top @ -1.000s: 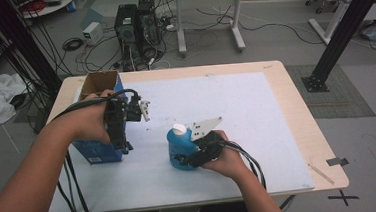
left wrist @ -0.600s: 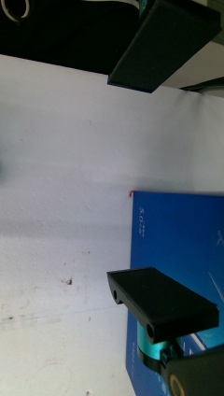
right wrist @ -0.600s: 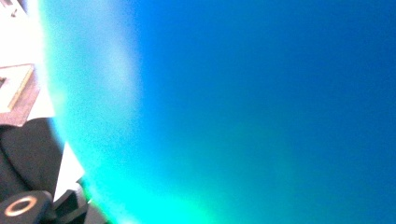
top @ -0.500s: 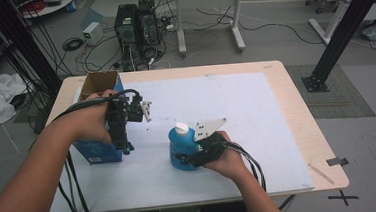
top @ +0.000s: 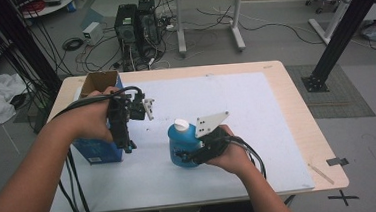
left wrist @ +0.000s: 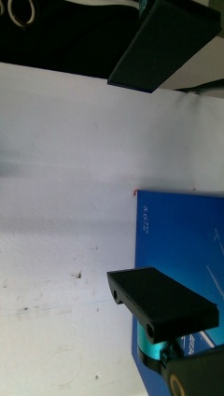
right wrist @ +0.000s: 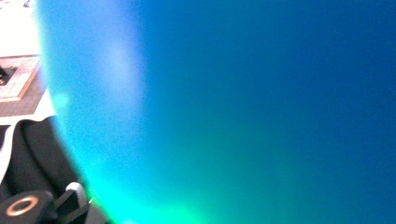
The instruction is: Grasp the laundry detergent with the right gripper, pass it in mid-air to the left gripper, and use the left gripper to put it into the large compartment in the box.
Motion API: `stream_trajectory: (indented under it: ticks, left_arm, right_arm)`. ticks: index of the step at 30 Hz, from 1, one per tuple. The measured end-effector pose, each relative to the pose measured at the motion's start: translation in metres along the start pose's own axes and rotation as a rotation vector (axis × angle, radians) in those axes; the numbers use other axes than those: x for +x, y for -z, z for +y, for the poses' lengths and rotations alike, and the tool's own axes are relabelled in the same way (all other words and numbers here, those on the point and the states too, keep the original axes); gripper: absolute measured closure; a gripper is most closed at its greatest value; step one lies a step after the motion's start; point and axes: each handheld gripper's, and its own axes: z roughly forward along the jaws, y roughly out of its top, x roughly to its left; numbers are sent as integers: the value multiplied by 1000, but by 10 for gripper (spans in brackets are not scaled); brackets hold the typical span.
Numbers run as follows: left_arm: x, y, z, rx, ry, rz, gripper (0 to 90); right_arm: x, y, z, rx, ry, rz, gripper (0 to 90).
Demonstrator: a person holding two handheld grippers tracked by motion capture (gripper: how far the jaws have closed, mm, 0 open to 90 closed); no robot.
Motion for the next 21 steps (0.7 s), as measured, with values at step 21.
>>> stream_trajectory:
  ticks: [21]
  left_arm:
    - [-19, 30, 35, -39, -97, -37, 70]
  right_arm:
    - [2, -14, 40, 47, 86, 168, 462]
